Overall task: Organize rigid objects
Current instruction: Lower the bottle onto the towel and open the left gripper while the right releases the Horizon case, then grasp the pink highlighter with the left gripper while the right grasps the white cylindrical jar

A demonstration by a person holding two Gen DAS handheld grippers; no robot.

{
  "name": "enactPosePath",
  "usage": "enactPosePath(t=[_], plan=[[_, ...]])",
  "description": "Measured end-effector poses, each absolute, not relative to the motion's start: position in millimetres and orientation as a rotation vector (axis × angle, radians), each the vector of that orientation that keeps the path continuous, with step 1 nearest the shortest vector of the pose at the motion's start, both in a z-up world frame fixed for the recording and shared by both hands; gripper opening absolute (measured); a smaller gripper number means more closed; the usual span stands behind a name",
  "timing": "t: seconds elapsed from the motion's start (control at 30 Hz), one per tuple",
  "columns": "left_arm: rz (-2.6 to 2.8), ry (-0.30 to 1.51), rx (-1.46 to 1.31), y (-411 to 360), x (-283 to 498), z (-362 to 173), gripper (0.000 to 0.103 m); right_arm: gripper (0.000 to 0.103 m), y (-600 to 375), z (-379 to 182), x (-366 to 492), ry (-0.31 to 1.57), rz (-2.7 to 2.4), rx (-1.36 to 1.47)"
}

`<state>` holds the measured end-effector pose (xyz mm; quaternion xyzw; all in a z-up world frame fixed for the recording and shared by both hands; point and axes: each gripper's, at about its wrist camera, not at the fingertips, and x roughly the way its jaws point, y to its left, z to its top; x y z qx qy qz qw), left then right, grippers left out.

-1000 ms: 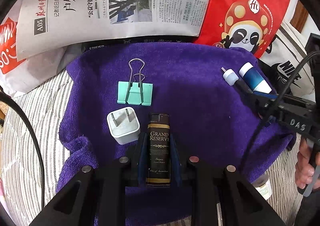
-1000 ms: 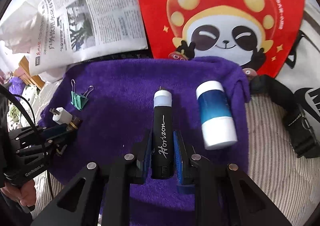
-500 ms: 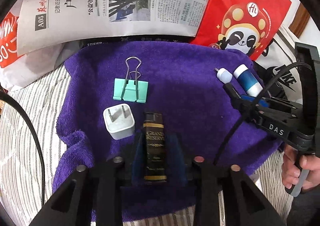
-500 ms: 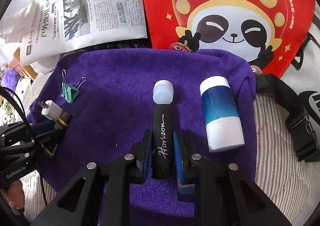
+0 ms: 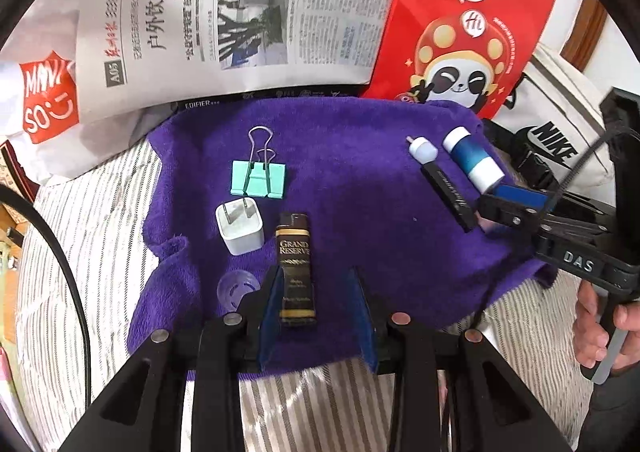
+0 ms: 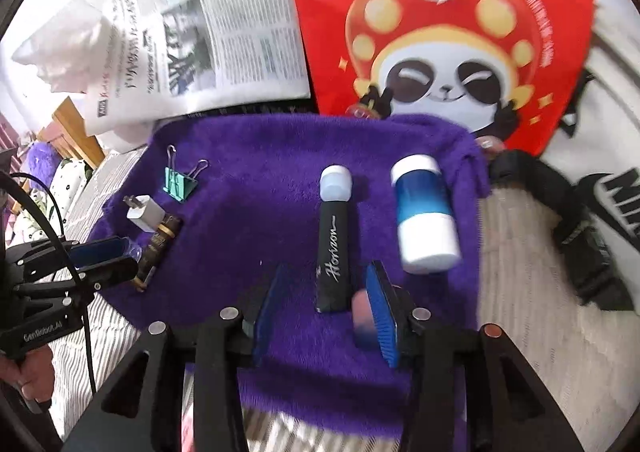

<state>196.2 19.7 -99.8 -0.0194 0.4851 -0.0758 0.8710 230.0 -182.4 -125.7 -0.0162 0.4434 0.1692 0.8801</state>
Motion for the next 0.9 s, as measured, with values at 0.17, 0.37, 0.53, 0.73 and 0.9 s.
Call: enactPosePath(t=[0.17,0.37,0.53,0.73,0.9], plan=[[-0.148,0.999,0.000,10,179,-91,0.032,0.043,-199,-111,205,0.916,0.304,-0.050],[-0.171,0.999,0.012,-9,155,-92,0.032,0.043,-229,-104,164,0.904,0.272,-0.048],[-0.188,1.003,0.031,-29,133,-96,0.032,0.043,-255,-110,132,0.909,0.235,-0.027],[-0.196,1.026,0.042,-54,117,-108,0.032,0.043,-287,-118,102,0.924,0.192,0.027],[-0.203,1.058,0.036,-74,108,-128,0.032,0.043,-304,-123,81,0.928,0.173,0.062]])
